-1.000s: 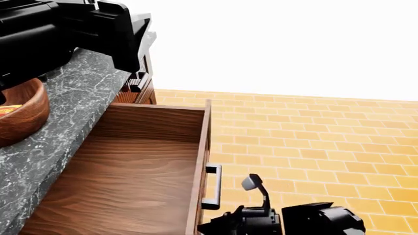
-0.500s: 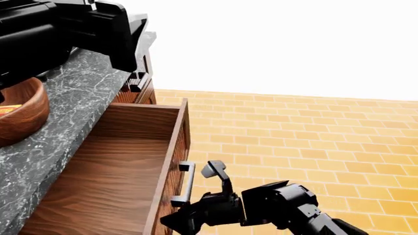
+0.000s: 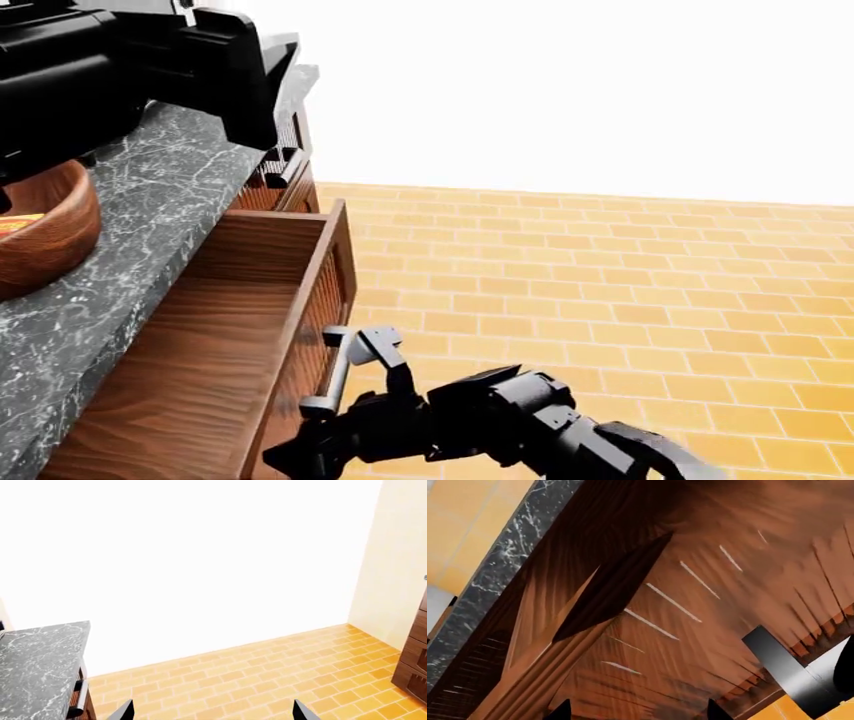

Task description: Place the bar in the bowl and close the drawer.

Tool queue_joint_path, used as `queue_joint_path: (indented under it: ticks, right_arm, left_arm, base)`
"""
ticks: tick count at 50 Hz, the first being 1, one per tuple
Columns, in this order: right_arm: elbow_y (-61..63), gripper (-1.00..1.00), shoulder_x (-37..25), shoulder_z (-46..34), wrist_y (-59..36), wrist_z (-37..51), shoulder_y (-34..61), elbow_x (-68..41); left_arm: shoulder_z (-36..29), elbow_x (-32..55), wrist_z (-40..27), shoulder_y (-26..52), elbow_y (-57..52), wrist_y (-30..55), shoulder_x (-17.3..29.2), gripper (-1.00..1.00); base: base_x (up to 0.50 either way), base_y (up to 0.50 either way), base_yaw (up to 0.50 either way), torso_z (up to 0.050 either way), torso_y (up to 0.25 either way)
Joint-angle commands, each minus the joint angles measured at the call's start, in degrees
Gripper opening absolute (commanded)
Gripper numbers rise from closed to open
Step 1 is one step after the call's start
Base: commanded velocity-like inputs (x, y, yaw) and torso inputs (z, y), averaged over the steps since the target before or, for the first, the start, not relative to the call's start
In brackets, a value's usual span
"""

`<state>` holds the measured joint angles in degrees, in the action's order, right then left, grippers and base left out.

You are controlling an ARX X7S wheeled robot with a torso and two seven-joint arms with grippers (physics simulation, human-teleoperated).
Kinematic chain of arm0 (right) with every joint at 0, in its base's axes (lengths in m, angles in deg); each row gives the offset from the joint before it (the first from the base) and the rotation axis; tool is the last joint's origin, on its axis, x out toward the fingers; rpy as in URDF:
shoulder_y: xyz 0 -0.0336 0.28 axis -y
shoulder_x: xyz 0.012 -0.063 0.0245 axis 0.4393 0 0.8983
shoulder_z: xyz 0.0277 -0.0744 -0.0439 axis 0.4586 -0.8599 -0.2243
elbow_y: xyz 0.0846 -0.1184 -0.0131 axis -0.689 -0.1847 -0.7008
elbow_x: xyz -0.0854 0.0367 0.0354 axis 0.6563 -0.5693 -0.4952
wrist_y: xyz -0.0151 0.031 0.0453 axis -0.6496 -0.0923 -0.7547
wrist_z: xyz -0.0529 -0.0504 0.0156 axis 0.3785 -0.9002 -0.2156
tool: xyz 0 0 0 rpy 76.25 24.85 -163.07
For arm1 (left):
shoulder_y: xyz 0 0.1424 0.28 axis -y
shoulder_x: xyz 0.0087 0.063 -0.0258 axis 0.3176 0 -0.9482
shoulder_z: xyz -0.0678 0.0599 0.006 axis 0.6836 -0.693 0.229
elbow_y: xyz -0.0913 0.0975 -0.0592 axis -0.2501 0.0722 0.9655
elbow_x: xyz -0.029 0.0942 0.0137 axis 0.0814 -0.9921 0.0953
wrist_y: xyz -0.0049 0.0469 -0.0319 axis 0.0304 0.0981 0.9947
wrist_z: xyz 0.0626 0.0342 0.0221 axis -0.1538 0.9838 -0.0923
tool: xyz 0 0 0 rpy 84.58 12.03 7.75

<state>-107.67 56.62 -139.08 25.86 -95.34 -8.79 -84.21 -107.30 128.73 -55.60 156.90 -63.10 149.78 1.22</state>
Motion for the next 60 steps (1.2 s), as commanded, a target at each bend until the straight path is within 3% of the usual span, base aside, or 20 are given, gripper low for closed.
queue_joint_path:
  ticks: [1, 14, 29, 52, 60]
  right_arm:
    - [0.4, 1.0, 2.7, -19.4, 7.3, 1.0, 5.5, -18.5]
    - [1.8, 1.0, 2.7, -20.1, 7.9, 2.9, 6.1, -20.4]
    - [-3.7, 1.0, 2.0, -20.3, 6.1, -1.4, 8.6, -22.9]
    - [42.2, 1.0, -37.1, -14.6, 7.5, 13.4, 3.7, -29.5]
    - [55.0, 1.0, -53.2, -11.3, 17.0, 14.8, -2.8, -29.2]
  left_arm:
    - [-0.1, -0.7, 0.9, -0.4, 0.1, -0.2, 0.3, 1.0]
    - [-0.2, -1.0, 1.4, -0.7, 0.1, -0.4, 0.9, 1.0]
    - [-0.6, 0.5, 0.1, -0.1, -0.4, -0.6, 1.6, 1.0]
    - [-3.3, 1.6, -2.1, 0.7, 0.1, -0.1, 0.9, 1.0]
    - [-7.9, 4.2, -5.4, 3.8, 0.7, 2.4, -2.0, 1.0]
  base:
    - [0.0, 0.0, 0.0, 0.0, 0.0]
    - [0.0, 0.0, 0.0, 0.0, 0.0]
    - [0.0, 0.0, 0.0, 0.0, 0.001]
    - [0.0, 0.0, 0.0, 0.0, 0.0]
    - [0.0, 0.0, 0.0, 0.0, 0.0]
